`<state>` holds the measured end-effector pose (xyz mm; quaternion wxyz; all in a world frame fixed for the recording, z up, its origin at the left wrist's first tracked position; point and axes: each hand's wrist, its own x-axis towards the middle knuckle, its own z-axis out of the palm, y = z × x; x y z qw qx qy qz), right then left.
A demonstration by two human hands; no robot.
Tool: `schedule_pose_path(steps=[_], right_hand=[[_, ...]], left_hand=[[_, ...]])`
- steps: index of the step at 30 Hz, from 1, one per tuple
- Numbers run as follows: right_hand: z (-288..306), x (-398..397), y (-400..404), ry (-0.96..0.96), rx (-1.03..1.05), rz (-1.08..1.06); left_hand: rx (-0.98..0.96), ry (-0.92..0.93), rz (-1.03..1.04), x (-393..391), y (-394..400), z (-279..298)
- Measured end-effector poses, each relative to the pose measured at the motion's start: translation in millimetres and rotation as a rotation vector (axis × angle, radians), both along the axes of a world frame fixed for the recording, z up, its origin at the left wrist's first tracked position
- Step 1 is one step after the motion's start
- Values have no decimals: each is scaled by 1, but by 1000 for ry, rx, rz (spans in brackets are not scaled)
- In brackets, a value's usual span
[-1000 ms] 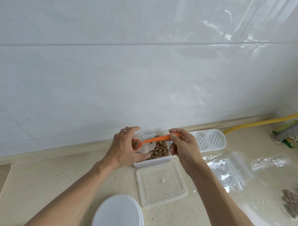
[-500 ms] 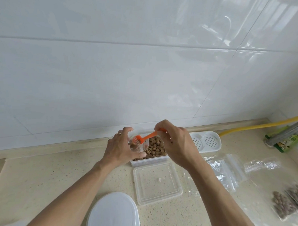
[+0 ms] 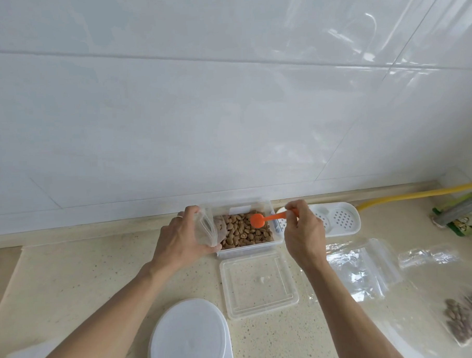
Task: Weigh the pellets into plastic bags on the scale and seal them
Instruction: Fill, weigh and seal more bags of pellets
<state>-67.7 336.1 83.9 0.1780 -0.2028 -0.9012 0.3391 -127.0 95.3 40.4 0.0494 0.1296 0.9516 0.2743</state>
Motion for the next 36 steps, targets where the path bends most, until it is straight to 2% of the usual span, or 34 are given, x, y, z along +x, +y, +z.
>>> schedule_pose_path(steps=[2,4,7,11,17,26,29,33,36], right_hand=[[-19,1,-4,-100,51,34],[-33,2,-13,-168,17,79],[-40,0,-25,-209,-211,58],[-37,0,-22,-220,-513,-135],[-29,10,-5,-136,-677,-272],[16,18,3,45,-663,-145],[30,18,-6,44,-508,5],[39,21,-26,21,-286,352],[44,20,-28,70,-169,375]], left_hand=[[-44,14,-5,1,-3,-2],[-88,35,-7,2,-5,-4],[-127,65,-11,3,-7,-6],[-157,108,-19,2,-7,-8],[-220,172,-13,-6,3,0],[-215,225,-47,-13,22,5],[-212,221,-51,-12,26,7],[-133,226,-107,-8,33,6],[-32,160,-75,-8,33,4]])
